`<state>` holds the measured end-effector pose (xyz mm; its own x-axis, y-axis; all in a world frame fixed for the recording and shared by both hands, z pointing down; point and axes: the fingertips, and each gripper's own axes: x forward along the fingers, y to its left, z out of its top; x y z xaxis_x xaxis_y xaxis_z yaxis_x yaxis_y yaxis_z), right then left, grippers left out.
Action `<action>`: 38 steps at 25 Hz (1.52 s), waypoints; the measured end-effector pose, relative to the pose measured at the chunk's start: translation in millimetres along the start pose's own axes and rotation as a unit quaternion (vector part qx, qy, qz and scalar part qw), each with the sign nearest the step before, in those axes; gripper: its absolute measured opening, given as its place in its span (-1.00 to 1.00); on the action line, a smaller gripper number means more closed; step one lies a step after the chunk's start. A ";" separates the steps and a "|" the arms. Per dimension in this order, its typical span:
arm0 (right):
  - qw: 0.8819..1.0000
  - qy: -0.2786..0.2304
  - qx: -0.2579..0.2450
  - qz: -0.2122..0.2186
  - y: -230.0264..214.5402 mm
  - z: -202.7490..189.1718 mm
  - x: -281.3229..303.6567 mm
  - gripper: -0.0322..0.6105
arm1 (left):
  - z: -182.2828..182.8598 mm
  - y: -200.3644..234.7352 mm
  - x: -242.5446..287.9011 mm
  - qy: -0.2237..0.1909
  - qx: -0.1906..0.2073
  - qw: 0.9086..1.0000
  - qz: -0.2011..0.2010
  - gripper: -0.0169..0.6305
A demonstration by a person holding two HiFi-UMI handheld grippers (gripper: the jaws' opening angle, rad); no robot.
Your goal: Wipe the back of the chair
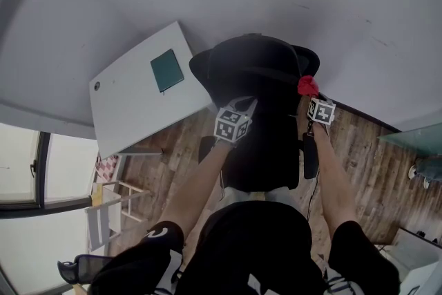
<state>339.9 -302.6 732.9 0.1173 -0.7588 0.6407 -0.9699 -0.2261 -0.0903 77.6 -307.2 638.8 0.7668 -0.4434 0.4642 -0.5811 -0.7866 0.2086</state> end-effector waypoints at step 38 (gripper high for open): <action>0.959 0.035 -0.157 0.234 406.2 -56.0 98.1 -0.69 | -102.0 201.1 -134.5 -0.025 -0.102 0.984 0.142 -0.87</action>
<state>-54.5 -434.7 801.8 -0.3502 -0.6876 0.6360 -0.9306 0.3326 -0.1529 -170.2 -361.9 706.1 0.5756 -0.6571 0.4867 -0.8122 -0.5285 0.2471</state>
